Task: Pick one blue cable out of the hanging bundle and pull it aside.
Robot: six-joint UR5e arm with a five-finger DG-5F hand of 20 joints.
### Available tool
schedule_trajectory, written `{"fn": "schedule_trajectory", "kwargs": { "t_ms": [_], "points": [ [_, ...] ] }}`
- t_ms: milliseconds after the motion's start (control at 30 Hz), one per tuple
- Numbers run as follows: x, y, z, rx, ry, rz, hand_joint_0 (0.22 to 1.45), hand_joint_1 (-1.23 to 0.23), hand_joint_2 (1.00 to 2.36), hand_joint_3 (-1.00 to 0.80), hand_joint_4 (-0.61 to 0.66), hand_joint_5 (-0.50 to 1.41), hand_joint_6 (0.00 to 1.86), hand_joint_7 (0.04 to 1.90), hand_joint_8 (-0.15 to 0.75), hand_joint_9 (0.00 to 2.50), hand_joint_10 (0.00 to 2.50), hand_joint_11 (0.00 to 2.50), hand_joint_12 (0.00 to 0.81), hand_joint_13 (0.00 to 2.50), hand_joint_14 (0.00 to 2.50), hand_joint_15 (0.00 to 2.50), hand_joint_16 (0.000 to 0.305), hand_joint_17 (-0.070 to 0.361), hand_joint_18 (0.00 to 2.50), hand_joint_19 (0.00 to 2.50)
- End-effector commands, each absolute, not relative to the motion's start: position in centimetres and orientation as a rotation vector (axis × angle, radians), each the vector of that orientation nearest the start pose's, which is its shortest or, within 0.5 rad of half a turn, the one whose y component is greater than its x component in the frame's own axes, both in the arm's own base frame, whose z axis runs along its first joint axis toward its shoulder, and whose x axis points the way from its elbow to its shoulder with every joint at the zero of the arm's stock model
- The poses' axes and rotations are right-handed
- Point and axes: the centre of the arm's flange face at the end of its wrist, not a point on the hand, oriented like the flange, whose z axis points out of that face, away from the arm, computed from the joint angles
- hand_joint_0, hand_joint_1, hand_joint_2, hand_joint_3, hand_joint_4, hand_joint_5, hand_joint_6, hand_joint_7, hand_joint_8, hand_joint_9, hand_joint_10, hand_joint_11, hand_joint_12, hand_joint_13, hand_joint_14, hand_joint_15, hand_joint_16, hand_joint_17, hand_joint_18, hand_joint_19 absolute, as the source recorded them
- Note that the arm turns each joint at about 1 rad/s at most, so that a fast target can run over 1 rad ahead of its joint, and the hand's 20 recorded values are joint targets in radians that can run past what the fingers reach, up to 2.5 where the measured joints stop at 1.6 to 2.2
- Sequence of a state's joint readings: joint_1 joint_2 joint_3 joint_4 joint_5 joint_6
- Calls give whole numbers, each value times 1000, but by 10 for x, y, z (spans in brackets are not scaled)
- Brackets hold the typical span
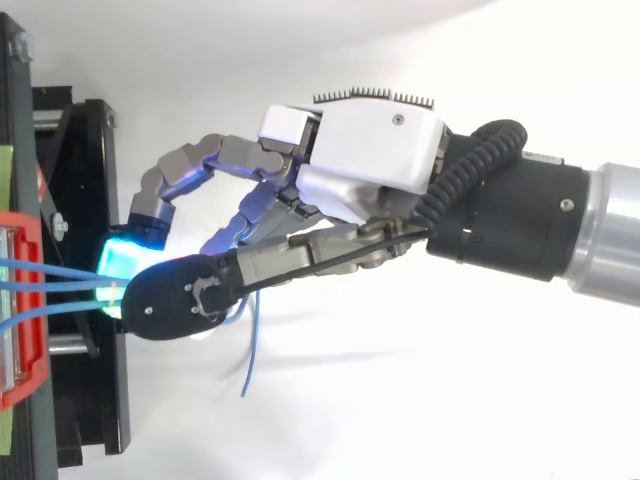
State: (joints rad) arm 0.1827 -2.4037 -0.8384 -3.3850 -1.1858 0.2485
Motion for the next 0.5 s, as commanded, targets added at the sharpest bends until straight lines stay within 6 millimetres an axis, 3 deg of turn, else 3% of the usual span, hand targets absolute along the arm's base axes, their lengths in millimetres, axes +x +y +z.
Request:
{"fn": "schedule_trajectory", "kwargs": {
  "t_ms": [0,200,400,467],
  "points": [
    [776,-30,284,1645,1165,972,787,-865,1003,-454,-355,-146,963,911,206,1066,23,713,299,771,18,452,43,97,641,381],
    [773,-35,283,1662,1187,958,797,-912,1000,-500,-414,-121,966,995,185,1125,22,724,286,819,18,452,40,91,691,355],
    [769,-43,281,1685,1193,937,749,-911,1000,-500,-321,-113,959,934,189,1150,24,718,286,837,19,456,39,88,706,363],
    [768,-47,281,1692,1195,926,684,-898,1000,-500,-226,-109,947,839,194,1155,24,715,285,839,19,475,39,89,705,379]
  ]
}}
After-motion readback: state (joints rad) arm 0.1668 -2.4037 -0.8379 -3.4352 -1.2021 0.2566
